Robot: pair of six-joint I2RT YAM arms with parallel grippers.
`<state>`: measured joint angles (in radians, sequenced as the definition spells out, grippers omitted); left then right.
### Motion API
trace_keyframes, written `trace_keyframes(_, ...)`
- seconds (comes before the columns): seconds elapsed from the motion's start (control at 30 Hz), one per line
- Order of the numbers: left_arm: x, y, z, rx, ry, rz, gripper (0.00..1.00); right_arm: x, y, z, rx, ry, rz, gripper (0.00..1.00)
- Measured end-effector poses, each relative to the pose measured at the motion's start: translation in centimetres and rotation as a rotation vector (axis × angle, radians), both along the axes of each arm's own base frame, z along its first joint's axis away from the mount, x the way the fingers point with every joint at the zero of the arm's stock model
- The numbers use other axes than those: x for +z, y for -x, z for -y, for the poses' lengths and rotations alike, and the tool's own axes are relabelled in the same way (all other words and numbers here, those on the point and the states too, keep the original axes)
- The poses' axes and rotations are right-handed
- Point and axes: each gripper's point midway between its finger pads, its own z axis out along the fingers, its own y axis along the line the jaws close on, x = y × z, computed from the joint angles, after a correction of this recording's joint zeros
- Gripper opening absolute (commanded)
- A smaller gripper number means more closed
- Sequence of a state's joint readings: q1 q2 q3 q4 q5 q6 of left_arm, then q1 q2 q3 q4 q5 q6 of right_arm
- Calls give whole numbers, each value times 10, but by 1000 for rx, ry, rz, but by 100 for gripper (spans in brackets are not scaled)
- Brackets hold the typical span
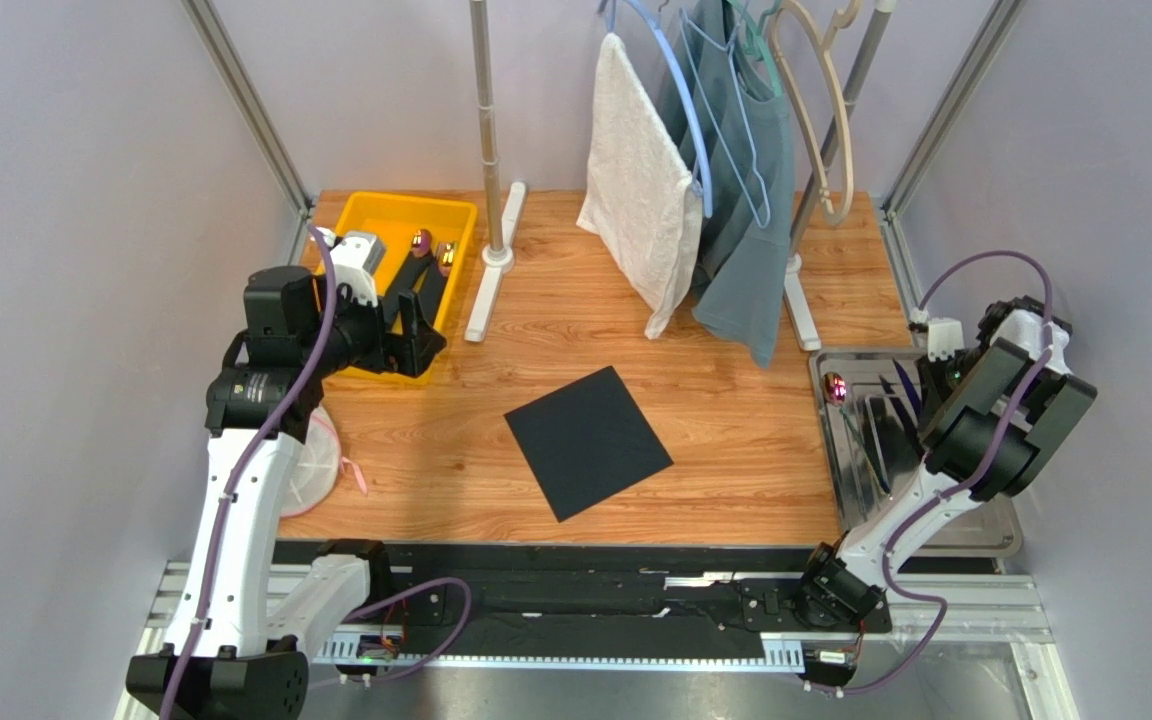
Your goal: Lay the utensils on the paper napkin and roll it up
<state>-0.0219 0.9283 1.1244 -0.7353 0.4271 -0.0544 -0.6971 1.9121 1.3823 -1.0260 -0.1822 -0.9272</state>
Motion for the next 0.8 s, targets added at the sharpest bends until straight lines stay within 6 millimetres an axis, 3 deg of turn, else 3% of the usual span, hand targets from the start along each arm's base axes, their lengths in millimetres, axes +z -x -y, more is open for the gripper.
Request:
trace_keyframes(0.37,-5,0,0,4,2,-3,99,46,-1,-48,-132,-152,99,0)
trace_keyframes(0.57,-12,0,1,13,18,-20,99,63,7,-104,-143,-240,119,0)
trace_keyframes(0.8,-17,-1,2,20,36,-35,99,63,20,-178,-82,-326,70,0)
